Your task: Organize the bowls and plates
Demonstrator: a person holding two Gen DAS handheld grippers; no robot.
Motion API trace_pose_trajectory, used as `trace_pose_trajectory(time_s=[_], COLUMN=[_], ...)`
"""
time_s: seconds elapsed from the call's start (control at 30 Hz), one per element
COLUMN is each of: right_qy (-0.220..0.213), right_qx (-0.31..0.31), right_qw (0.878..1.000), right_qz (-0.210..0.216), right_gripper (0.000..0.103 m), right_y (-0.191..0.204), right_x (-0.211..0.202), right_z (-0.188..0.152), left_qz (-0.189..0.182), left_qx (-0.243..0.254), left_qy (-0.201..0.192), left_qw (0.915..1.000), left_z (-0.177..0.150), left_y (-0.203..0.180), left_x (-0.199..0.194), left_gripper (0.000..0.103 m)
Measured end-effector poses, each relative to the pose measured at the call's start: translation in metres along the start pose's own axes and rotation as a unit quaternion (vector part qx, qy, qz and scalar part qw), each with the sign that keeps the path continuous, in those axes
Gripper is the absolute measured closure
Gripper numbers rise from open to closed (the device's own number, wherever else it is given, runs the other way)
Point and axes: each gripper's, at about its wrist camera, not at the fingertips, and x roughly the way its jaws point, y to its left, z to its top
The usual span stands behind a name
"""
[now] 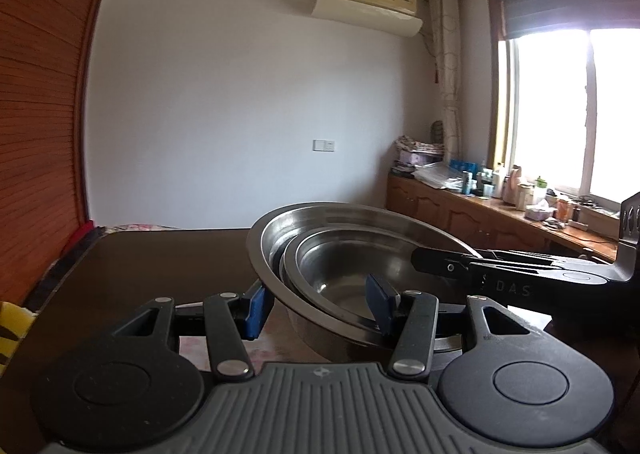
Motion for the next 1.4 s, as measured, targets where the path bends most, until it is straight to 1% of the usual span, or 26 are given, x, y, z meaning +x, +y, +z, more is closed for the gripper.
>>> trace_pose_trajectory(time_s=[0.3,0.6,0.8,1.03,1.37,1.4], right_qy=[0.013,0.033,0.048,0.053,0.045,0.044], right_qx=[-0.012,-0.020,-0.027,-0.036,-0.035,-0.036], right_qw=[0.999,0.998,0.997,0.997,0.997,0.997], right_qz=[0.035,0.057,0.058,0.053,0.049,0.049], right_gripper=[0.066,0.066,0.067,0.067,0.066,0.065], right_y=[0.027,0.044,0.046,0.047,0.054,0.055], right_x=[0.016,0.030,0.034,0.032,0.033,0.033], right_z=[-0.001,-0.009,-0.016,-0.019,-0.019,-0.019], left_qz=[0.034,0.057,0.060,0.061,0.061,0.061], left_qx=[-0.020,-0.038,-0.047,-0.045,-0.037,-0.038], left_qy=[0.001,0.019,0.030,0.038,0.040,0.039], left_qw=[0.9992,0.9975,0.9967,0.9964,0.9966,0.9966], left_z=[0.001,-0.014,-0.022,-0.027,-0.029,-0.029], left_y=[0.027,0.050,0.057,0.057,0.054,0.054], left_x=[-0.006,-0.007,-0.003,0.005,0.010,0.009], left_gripper=[0.023,0.023,0.023,0.023,0.023,0.021])
